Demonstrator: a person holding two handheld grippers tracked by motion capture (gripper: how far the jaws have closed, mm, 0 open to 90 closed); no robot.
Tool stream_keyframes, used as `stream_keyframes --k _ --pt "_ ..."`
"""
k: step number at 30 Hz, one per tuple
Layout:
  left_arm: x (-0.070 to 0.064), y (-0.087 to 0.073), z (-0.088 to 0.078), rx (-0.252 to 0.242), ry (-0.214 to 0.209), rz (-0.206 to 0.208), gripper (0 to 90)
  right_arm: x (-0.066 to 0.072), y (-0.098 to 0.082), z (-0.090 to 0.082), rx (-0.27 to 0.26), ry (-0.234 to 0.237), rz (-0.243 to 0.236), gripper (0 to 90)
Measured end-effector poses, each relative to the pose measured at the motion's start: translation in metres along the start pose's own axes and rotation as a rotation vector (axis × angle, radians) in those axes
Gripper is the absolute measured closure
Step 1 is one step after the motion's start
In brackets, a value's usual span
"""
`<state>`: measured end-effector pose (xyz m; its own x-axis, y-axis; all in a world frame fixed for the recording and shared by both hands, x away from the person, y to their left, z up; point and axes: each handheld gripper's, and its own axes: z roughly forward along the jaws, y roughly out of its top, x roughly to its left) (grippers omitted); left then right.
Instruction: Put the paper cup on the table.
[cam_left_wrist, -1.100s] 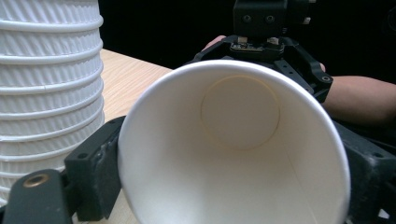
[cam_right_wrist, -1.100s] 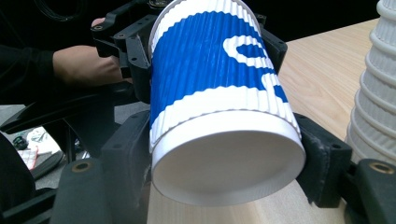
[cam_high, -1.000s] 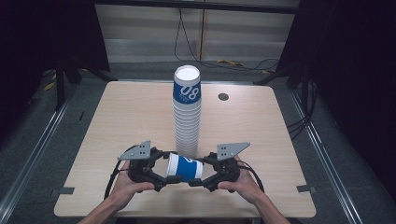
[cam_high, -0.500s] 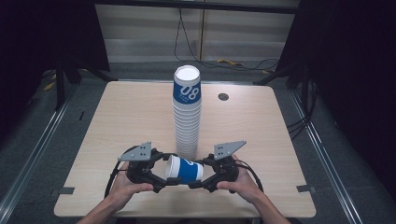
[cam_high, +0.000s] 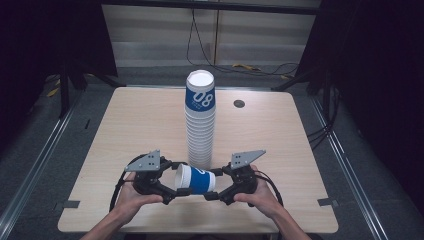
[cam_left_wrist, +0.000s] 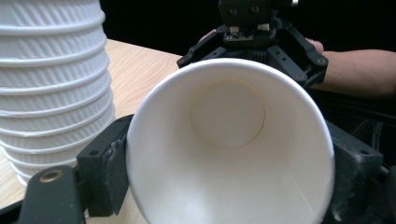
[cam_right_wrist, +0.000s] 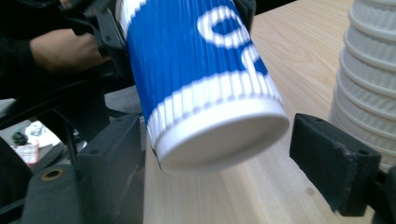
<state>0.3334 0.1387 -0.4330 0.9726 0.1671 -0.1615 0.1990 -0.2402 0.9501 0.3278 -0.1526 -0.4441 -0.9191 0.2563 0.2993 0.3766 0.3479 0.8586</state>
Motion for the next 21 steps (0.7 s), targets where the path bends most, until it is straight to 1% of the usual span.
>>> stream_keyframes --k 1,4,5,8,12,13,15,17,19,21 --pt "0.0 0.0 -0.001 0.001 0.0 0.006 17.2 0.0 0.0 0.0 0.001 -0.004 0.003 14.9" --pt "0.0 0.001 -0.003 0.001 0.016 0.0 17.2 -0.001 0.001 -0.002 0.004 -0.024 0.002 14.6" --pt "0.0 0.002 -0.004 0.004 0.023 0.003 17.2 -0.002 0.001 -0.003 0.003 -0.023 0.007 14.6" --pt "0.002 0.002 -0.007 0.013 0.031 -0.011 17.3 -0.003 0.001 -0.006 0.006 -0.04 0.013 14.2" --pt "0.006 0.0 -0.009 0.043 0.051 -0.03 17.3 -0.004 0.0 -0.01 0.002 -0.059 0.021 14.2" --pt "0.007 -0.001 -0.01 0.04 0.05 -0.038 17.3 -0.004 0.0 -0.012 0.003 -0.071 0.024 14.2" --pt "0.008 0.0 -0.012 0.048 0.058 -0.041 17.3 -0.005 -0.002 -0.015 0.002 -0.081 0.026 14.4" --pt "0.009 0.0 -0.015 0.048 0.054 -0.049 17.3 -0.006 -0.003 -0.017 0.001 -0.105 0.027 14.6" --pt "0.01 -0.001 -0.018 0.05 0.078 -0.065 17.2 -0.008 -0.004 -0.021 -0.005 -0.128 0.041 15.2" --pt "0.012 -0.001 -0.021 0.047 0.086 -0.08 17.2 -0.01 -0.005 -0.024 -0.019 -0.137 0.044 16.1"
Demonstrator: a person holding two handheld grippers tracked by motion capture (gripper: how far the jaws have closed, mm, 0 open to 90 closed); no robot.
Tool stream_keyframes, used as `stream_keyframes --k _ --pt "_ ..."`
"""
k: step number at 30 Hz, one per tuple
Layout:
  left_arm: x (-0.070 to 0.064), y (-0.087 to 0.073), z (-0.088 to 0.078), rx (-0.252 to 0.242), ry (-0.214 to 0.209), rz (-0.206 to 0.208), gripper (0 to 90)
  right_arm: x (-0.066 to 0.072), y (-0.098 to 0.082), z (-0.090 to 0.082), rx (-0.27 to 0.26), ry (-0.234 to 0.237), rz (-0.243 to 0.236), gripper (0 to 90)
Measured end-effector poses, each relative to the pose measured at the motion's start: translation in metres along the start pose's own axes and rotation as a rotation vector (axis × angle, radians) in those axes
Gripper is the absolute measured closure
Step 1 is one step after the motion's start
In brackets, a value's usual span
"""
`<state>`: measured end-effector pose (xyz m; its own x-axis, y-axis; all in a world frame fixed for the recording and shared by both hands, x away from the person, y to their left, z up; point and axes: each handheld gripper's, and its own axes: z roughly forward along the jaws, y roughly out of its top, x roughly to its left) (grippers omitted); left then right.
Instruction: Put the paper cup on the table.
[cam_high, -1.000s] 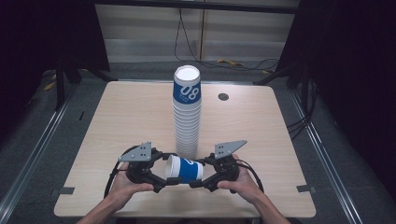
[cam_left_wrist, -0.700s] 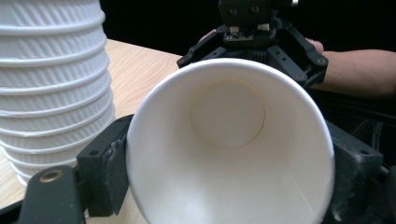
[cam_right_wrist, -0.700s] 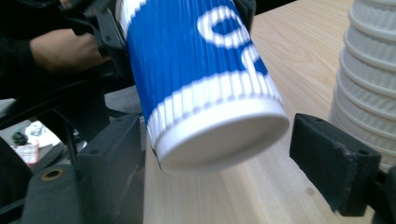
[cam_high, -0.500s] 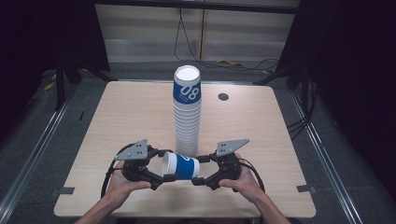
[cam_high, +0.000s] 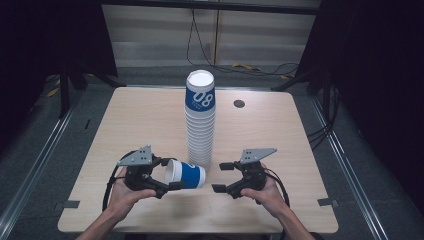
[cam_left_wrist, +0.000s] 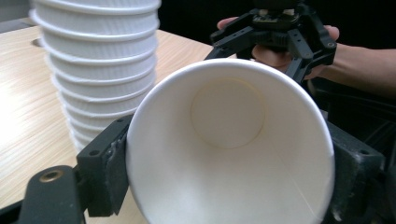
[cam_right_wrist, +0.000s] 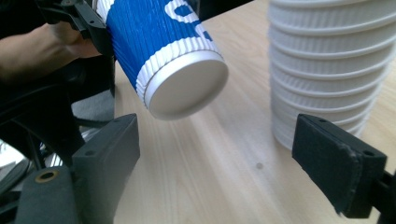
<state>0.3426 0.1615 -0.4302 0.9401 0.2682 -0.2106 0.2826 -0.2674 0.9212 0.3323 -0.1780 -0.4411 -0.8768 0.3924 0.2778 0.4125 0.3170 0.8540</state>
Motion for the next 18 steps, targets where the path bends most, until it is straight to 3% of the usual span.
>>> stream_keyframes --k 7,14,18 --pt "0.012 -0.002 -0.011 0.024 0.061 -0.038 17.2 -0.004 -0.004 -0.007 -0.019 -0.093 0.002 18.4" --pt "0.019 -0.001 -0.021 0.051 0.131 -0.065 17.0 -0.003 -0.006 -0.01 -0.018 -0.128 0.003 18.9" --pt "0.021 0.004 -0.034 0.028 0.184 -0.068 16.7 -0.005 -0.006 -0.013 -0.021 -0.148 0.011 18.9"
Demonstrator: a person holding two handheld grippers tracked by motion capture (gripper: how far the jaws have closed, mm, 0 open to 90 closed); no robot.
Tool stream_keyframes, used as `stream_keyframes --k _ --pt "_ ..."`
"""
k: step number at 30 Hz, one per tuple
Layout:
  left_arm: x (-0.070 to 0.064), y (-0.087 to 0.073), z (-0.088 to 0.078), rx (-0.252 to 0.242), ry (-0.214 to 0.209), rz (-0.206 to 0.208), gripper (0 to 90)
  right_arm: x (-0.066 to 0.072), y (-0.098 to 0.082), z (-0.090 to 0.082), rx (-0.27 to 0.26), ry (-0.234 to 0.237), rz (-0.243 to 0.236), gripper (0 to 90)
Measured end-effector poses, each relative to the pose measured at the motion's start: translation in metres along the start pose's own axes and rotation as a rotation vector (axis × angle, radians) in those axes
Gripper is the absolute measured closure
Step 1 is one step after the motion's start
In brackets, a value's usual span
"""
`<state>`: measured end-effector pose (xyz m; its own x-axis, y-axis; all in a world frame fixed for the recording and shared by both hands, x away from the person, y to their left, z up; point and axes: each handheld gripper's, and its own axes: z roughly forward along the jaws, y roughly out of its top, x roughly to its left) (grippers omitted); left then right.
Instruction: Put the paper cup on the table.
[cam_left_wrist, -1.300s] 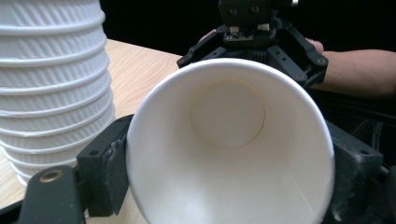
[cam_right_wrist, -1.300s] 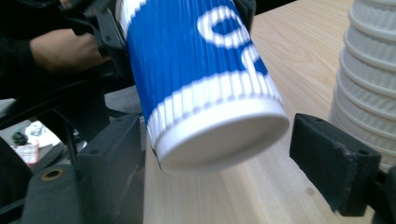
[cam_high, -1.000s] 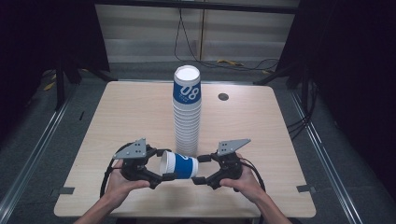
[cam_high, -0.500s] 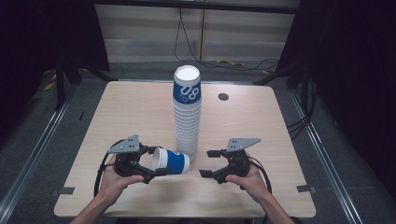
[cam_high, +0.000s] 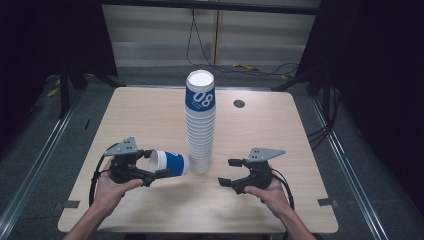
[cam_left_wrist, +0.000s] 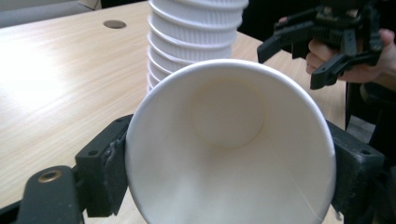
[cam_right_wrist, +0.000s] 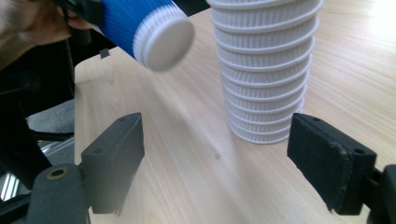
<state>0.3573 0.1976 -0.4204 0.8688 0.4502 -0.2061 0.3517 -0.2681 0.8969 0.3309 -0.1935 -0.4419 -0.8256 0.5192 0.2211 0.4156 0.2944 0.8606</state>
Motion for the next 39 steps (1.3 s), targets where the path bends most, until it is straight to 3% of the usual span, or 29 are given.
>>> stream_keyframes --k 3,11,15,18,20,28,30,34,39 --pt "0.003 0.0 -0.002 0.016 0.044 0.002 16.4 0.0 -0.001 -0.004 -0.001 -0.014 0.003 18.9" --pt "0.015 0.002 -0.005 0.08 0.102 0.004 16.1 0.002 -0.009 -0.021 0.0 -0.06 0.0 19.8" --pt "0.02 0.008 -0.005 0.124 0.111 -0.007 16.5 0.001 -0.011 -0.021 0.0 -0.07 0.009 19.7" --pt "0.022 0.014 -0.004 0.155 0.156 0.024 16.5 0.0 -0.012 -0.018 0.003 -0.07 0.008 19.9" --pt "0.024 0.017 -0.004 0.17 0.172 0.02 16.6 -0.001 -0.012 -0.017 0.006 -0.069 0.01 19.8" --pt "0.037 0.028 0.003 0.233 0.188 -0.001 16.8 -0.001 -0.014 -0.016 0.012 -0.079 0.012 19.8" --pt "0.04 0.029 0.007 0.281 0.201 0.009 16.8 -0.001 -0.014 -0.015 0.012 -0.077 0.012 20.0" --pt "0.046 0.034 0.009 0.312 0.211 -0.006 16.9 -0.002 -0.014 -0.015 0.026 -0.083 0.006 20.0" --pt "0.05 0.042 0.01 0.364 0.236 0.022 16.8 -0.002 -0.015 -0.015 0.032 -0.085 0.008 19.8"
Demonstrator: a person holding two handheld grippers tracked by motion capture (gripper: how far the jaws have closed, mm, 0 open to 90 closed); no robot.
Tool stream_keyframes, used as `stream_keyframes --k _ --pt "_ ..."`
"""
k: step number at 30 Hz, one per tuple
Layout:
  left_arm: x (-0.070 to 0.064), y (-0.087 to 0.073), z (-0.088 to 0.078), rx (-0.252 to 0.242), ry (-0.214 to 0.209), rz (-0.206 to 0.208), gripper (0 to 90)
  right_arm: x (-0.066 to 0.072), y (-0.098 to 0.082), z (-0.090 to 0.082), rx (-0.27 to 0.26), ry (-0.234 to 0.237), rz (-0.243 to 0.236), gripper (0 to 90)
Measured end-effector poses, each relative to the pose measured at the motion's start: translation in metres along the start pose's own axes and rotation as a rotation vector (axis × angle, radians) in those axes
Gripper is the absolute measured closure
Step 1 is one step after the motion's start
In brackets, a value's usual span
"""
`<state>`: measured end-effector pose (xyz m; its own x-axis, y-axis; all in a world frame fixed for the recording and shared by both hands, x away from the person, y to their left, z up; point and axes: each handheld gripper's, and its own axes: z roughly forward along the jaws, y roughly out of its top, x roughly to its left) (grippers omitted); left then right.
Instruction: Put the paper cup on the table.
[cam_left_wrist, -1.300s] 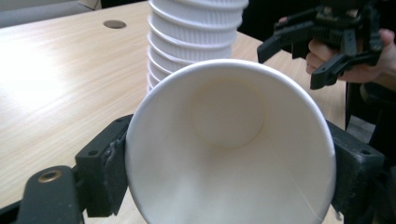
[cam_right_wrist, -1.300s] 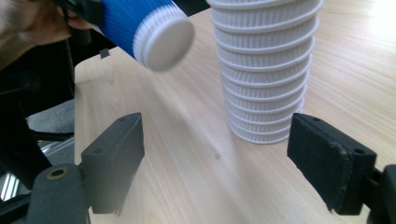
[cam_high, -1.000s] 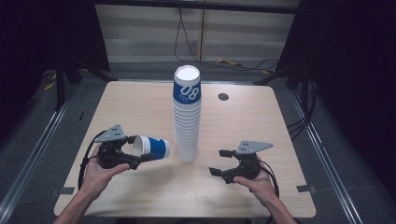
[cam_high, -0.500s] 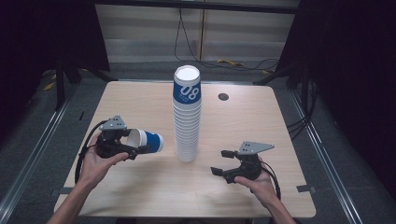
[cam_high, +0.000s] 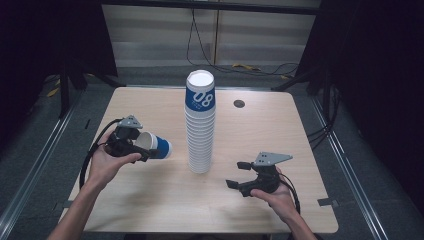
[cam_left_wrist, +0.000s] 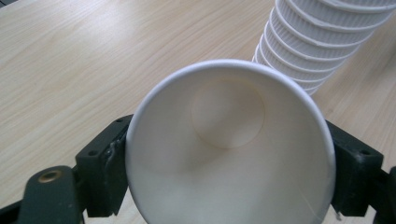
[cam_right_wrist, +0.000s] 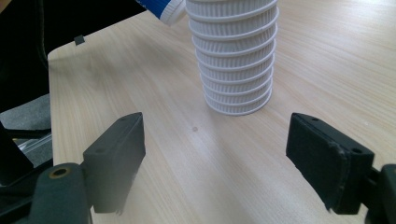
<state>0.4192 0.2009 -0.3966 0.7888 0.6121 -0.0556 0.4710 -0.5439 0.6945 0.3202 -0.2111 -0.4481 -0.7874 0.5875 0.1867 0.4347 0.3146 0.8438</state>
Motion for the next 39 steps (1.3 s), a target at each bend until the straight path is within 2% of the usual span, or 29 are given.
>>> stream_keyframes --k 5,9,10,13,17,19,23,28,31,33,34,39 --pt "0.006 0.003 0.003 0.069 0.003 -0.004 16.8 0.0 -0.001 0.0 0.003 -0.009 -0.006 19.1" --pt "0.009 0.004 0.006 0.097 0.015 -0.016 16.8 0.0 -0.001 0.0 -0.001 -0.012 -0.005 18.8" --pt "0.01 0.004 0.006 0.094 0.035 -0.02 16.8 0.0 -0.001 0.0 0.0 -0.014 -0.004 18.7" --pt "0.014 0.004 0.009 0.122 0.04 -0.017 16.9 0.0 -0.002 0.0 0.0 -0.015 -0.007 18.6" --pt "0.017 0.005 0.017 0.204 0.022 -0.012 16.8 0.0 -0.002 0.0 0.0 -0.019 -0.002 18.6" --pt "0.018 0.006 0.022 0.225 0.037 -0.005 16.8 -0.001 -0.002 0.0 -0.001 -0.018 -0.002 18.6" --pt "0.021 0.01 0.032 0.284 0.014 -0.008 16.5 0.0 -0.002 0.001 0.003 -0.013 -0.002 18.6" --pt "0.023 0.013 0.038 0.287 0.021 -0.006 16.2 -0.002 -0.004 0.001 0.009 -0.018 -0.002 19.1" --pt "0.023 0.016 0.043 0.29 0.06 0.014 16.1 -0.003 -0.004 0.0 0.007 -0.02 0.006 18.9" --pt "0.023 0.017 0.047 0.275 0.054 0.025 16.1 -0.003 -0.004 0.0 0.007 -0.02 0.002 18.9" --pt "0.023 0.017 0.05 0.295 0.053 0.021 16.0 -0.002 -0.004 0.001 0.009 -0.019 0.0 19.2" --pt "0.024 0.019 0.055 0.296 0.06 0.023 15.4 -0.003 -0.004 0.0 0.002 -0.022 0.0 19.4"
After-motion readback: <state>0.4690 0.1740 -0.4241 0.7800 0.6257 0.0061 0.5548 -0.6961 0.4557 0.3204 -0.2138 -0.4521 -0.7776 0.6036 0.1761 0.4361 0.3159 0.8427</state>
